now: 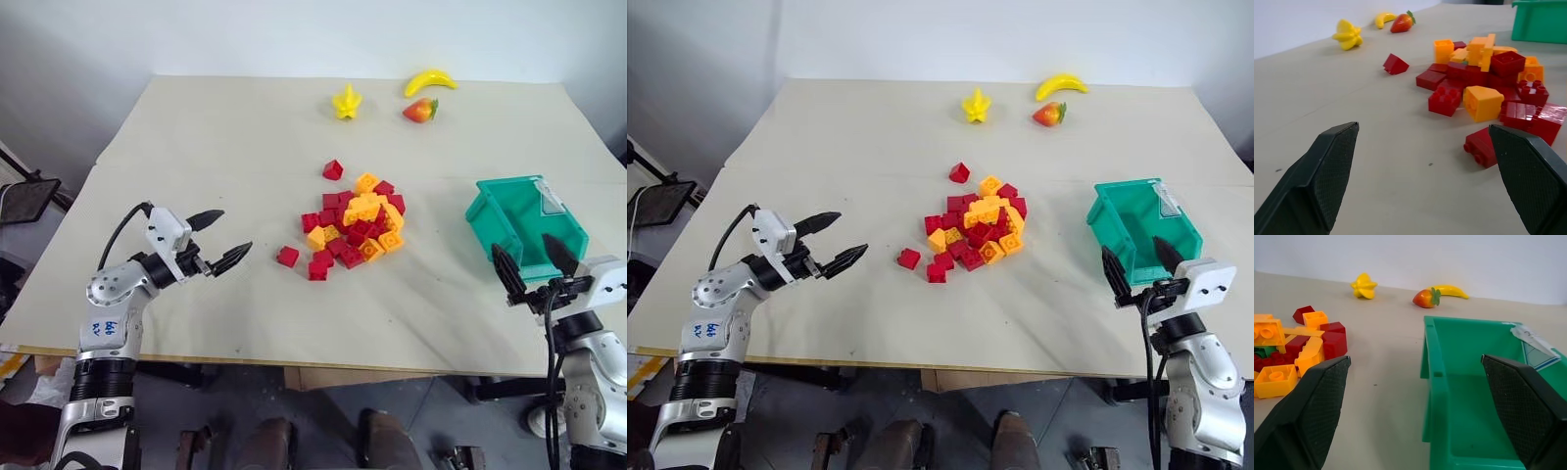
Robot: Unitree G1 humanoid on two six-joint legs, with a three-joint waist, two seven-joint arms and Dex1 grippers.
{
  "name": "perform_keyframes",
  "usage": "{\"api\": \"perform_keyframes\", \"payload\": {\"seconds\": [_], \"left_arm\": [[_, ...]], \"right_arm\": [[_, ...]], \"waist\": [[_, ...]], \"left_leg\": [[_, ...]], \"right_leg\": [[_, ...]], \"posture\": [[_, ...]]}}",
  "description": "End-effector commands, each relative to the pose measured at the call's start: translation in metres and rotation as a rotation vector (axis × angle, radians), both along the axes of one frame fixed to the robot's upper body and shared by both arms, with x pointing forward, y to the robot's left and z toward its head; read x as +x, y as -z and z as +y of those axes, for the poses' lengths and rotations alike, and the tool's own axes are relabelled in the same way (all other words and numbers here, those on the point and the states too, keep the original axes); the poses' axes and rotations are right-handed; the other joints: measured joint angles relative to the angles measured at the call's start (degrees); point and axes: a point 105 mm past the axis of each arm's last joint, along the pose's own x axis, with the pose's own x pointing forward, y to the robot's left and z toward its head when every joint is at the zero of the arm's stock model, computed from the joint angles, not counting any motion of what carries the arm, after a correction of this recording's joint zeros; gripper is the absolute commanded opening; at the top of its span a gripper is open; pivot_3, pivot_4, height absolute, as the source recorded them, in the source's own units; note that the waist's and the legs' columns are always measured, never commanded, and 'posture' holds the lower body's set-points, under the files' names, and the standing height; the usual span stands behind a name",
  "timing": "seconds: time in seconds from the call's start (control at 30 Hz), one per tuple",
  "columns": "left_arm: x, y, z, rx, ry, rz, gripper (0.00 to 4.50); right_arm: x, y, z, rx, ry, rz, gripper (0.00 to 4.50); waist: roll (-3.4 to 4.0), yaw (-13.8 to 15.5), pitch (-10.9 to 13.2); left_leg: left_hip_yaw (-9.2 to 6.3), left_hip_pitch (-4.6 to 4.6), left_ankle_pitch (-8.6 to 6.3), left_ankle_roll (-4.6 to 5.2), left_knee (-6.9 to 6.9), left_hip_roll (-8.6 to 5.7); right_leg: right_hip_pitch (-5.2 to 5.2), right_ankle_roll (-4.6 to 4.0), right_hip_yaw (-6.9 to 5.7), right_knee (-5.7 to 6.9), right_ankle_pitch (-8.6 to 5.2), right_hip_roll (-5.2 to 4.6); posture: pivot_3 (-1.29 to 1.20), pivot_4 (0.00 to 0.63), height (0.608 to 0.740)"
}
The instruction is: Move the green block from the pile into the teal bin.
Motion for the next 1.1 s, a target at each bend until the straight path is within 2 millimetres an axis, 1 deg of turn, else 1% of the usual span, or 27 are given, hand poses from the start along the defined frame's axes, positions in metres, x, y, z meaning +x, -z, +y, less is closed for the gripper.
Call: {"api": "perform_keyframes", "payload": {"seconds": [0.03,0.17,0.27,0.33,0.47,0.57,0.63,0.67,0.77,0.83,0.87,0.93,0.97,1.1], "left_arm": [[-0.002,-0.015,-0.005,0.029,0.024,-0.058,4.50],[-0.005,-0.023,-0.010,-0.049,0.065,-0.058,4.50],[-0.009,-0.024,-0.011,-0.055,0.085,-0.060,4.50],[-0.011,-0.024,-0.011,-0.045,0.099,-0.057,4.50],[-0.015,-0.020,-0.006,-0.001,0.117,-0.057,4.50],[-0.017,-0.021,0.003,0.013,0.107,-0.058,4.50],[-0.021,-0.020,0.010,0.028,0.104,-0.050,4.50],[-0.022,-0.019,0.013,0.033,0.103,-0.047,4.50],[-0.028,-0.017,0.018,0.049,0.107,-0.029,4.50],[-0.031,-0.015,0.021,0.066,0.111,-0.018,4.50],[-0.033,-0.013,0.024,0.068,0.104,-0.012,4.50],[-0.035,-0.011,0.029,0.069,0.089,-0.003,4.50],[-0.036,-0.010,0.030,0.070,0.086,0.000,4.50],[-0.045,-0.006,0.025,0.064,0.099,0.016,4.50]], "right_arm": [[-0.006,-0.015,-0.003,-0.027,-0.008,-0.047,4.49],[-0.006,-0.016,-0.005,-0.033,-0.016,-0.041,4.49],[-0.004,-0.017,-0.003,-0.040,-0.037,-0.036,4.49],[-0.003,-0.018,0.002,-0.050,-0.066,-0.032,4.49],[0.002,-0.018,0.024,-0.071,-0.176,-0.012,4.49],[0.003,-0.022,0.039,-0.086,-0.266,0.007,4.49],[0.000,-0.020,0.061,-0.120,-0.410,0.051,4.49],[-0.002,-0.019,0.068,-0.134,-0.465,0.073,4.31],[-0.002,-0.015,0.077,-0.161,-0.554,0.131,3.59],[-0.003,-0.013,0.081,-0.185,-0.601,0.163,2.92],[-0.002,-0.010,0.087,-0.205,-0.635,0.192,2.53],[-0.001,-0.006,0.096,-0.229,-0.690,0.225,1.98],[-0.001,-0.006,0.099,-0.236,-0.705,0.234,1.63],[0.012,0.003,0.131,-0.269,-0.814,0.294,0.38]], "waist": [[0.00,0.0,0.0],[0.00,0.0,0.0],[0.00,0.0,0.0],[0.00,0.0,0.0],[0.00,-0.1,0.0],[0.00,-0.1,0.0],[0.00,-0.1,0.0],[0.00,-0.1,0.0],[0.00,0.0,0.0],[0.00,0.1,0.0],[0.00,0.1,0.0],[0.00,0.1,0.0],[0.00,0.1,0.0],[-0.01,-0.2,0.0]], "left_leg": [[0.00,0.00,0.00,0.00,0.00,0.00],[0.00,0.00,0.00,0.00,0.00,0.00],[0.00,0.00,0.00,0.00,0.01,0.01],[0.00,0.00,0.00,0.00,0.01,0.01],[0.01,0.00,0.00,0.00,0.00,0.01],[0.02,0.00,0.00,0.00,0.00,0.03],[0.01,-0.01,0.00,0.00,0.01,0.02],[0.01,-0.01,0.00,0.00,0.00,0.03],[0.00,-0.01,0.00,0.00,-0.01,0.04],[0.00,-0.02,-0.01,0.01,0.01,0.04],[-0.01,-0.02,-0.01,0.02,0.01,0.04],[-0.02,-0.03,-0.01,0.02,0.00,0.07],[-0.02,-0.03,-0.01,0.02,0.01,0.13],[-0.01,-0.03,-0.02,0.02,0.01,0.27]], "right_leg": [[0.00,0.00,0.00,0.00,0.00,0.00],[0.00,0.00,0.00,0.00,0.00,0.00],[0.00,0.00,0.00,0.00,0.00,-0.01],[0.00,0.00,0.00,0.00,0.00,0.00],[0.00,0.00,0.00,-0.01,0.00,0.00],[0.00,0.00,0.00,-0.02,0.00,0.00],[0.00,0.00,0.00,-0.02,0.00,0.00],[0.00,0.00,0.00,-0.03,0.00,0.00],[0.00,0.00,0.00,-0.06,0.00,0.00],[0.02,0.00,0.00,-0.08,0.00,-0.02],[0.02,0.00,0.00,-0.08,0.00,-0.02],[0.02,0.00,-0.01,-0.09,0.00,-0.03],[0.02,0.00,-0.01,-0.10,0.00,-0.03],[0.01,0.00,-0.02,-0.10,0.00,-0.02]], "posture": [[0.00,0.150,0.740],[0.00,0.150,0.740],[0.00,0.150,0.740],[0.00,0.150,0.740],[0.00,0.150,0.740],[0.00,0.150,0.740],[0.00,0.150,0.740],[0.00,0.150,0.740],[0.00,0.150,0.740],[0.00,0.150,0.740],[0.00,0.150,0.740],[0.00,0.150,0.740],[0.00,0.150,0.740],[0.00,0.150,0.740]]}}
